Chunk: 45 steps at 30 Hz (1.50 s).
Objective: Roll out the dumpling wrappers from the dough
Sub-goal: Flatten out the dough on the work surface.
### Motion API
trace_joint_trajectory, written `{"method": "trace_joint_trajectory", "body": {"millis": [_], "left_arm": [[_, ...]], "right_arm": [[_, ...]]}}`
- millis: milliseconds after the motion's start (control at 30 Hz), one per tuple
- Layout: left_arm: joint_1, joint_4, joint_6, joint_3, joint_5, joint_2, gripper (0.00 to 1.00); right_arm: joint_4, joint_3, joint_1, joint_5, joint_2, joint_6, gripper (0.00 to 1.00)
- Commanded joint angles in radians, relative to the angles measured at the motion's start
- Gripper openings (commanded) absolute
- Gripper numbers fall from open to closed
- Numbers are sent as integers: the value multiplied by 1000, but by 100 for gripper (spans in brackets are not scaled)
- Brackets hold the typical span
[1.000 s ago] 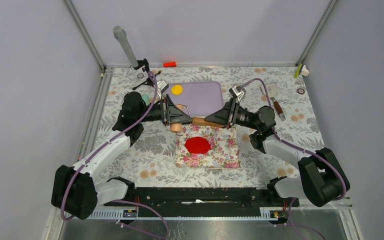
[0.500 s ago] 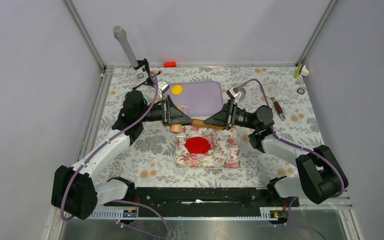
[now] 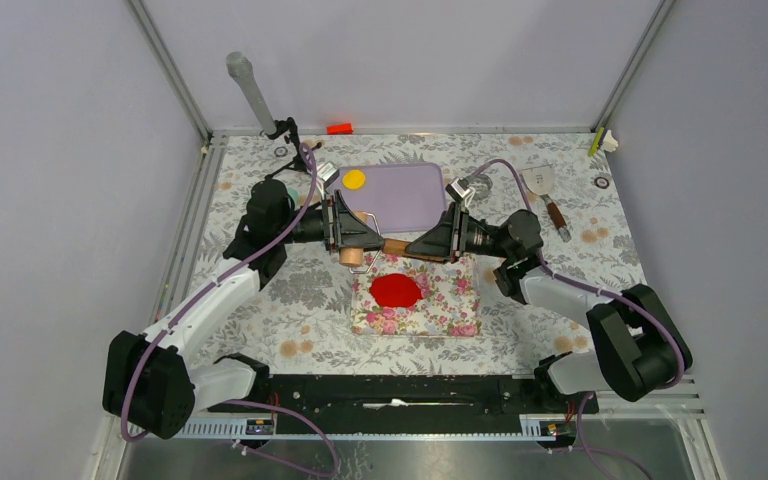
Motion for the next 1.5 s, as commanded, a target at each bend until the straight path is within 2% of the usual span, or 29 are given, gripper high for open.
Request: {"method": "trace_joint_trajectory", "body": {"millis": [0,133,367,467,533,600,700,767,800,833,900,967,1100,1200,1333,1467], "left_arm": [[3,59,14,62,-9,-1,0],[3,59,12,55,-10,-1,0],[3,61,12,48,-8,-1,0],[3,61,11,47,-8,-3,0],[3,60,11,45,-8,-5,0],[3,59,11,44,-10,-6,0],[3,59,9,40,-13,-7,0],[3,47,13,38,-20,-7,0],[3,35,19,39,-25,-5,0],[3,23,25,38,-30,-4,5],[3,3,36,36,-40,-4,24],[3,-14,47,37,-49,-7,34],[5,-97,94,58,-71,-11,71],[19,-128,116,68,-75,-16,88],[58,-206,179,91,-78,-27,99],[115,-497,359,161,-160,-41,99]], "right_arm": [[51,42,12,-10,7,-17,51],[91,39,13,11,16,7,49],[194,37,13,16,51,72,53],[196,42,14,21,54,75,51],[196,43,14,24,55,75,43],[196,42,16,26,53,75,30],[190,41,18,33,50,77,18],[159,41,18,41,44,72,0],[138,42,18,46,35,65,0],[118,40,18,50,28,55,0],[42,42,17,56,7,27,0],[-65,51,18,58,-21,-23,0],[-324,75,16,114,-102,-153,0],[-497,110,13,130,-139,-243,0],[-738,157,-13,138,-181,-348,0],[-1035,234,-68,135,-197,-451,0]]}}
